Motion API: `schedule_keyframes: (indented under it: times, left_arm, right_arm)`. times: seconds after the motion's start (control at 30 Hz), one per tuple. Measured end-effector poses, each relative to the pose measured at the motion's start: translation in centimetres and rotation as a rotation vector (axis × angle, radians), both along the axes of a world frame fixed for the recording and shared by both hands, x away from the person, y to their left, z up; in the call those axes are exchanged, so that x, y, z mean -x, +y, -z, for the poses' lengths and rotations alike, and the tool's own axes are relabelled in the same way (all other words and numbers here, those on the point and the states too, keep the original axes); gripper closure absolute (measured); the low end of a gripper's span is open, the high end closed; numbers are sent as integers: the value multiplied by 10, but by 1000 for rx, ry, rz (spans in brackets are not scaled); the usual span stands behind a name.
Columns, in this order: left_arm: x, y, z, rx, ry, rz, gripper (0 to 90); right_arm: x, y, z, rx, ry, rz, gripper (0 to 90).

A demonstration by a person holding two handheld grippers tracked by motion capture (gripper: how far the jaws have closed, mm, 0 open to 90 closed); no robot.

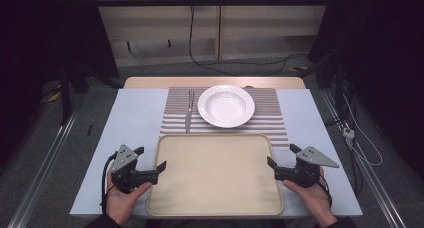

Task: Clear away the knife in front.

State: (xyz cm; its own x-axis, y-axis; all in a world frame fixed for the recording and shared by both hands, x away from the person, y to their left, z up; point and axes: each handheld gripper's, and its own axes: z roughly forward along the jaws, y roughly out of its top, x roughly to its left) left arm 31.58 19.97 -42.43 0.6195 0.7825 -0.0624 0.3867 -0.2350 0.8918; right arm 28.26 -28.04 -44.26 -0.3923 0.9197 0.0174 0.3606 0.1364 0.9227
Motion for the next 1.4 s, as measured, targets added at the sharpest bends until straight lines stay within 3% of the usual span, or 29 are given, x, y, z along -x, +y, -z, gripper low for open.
schedule_keyframes:
  times: [0.2, 0.5, 0.77, 1.07, 1.23, 1.4]
  left_arm:
    - [-3, -2, -2, -5, 25, 16, 98]
    - [-16, -10, -5, -19, 15, 16, 83]
    - [-38, -17, -8, -49, 39, 20, 83]
    - [-63, -24, -13, -43, 38, 5, 90]
    - [-78, -30, -15, -114, 22, -3, 96]
    - [-95, -37, -17, -109, 34, -5, 102]
  right_arm:
    - [-2, 1, 0, 3, 5, -4, 92]
    - [-3, 1, 1, 3, 15, -5, 92]
    - [-5, 1, 1, 3, 20, -6, 92]
    - [-5, 2, 2, 6, 20, -11, 91]
    - [-5, 3, 2, 6, 24, -14, 87]
    - [-6, 3, 2, 5, 24, -18, 87]
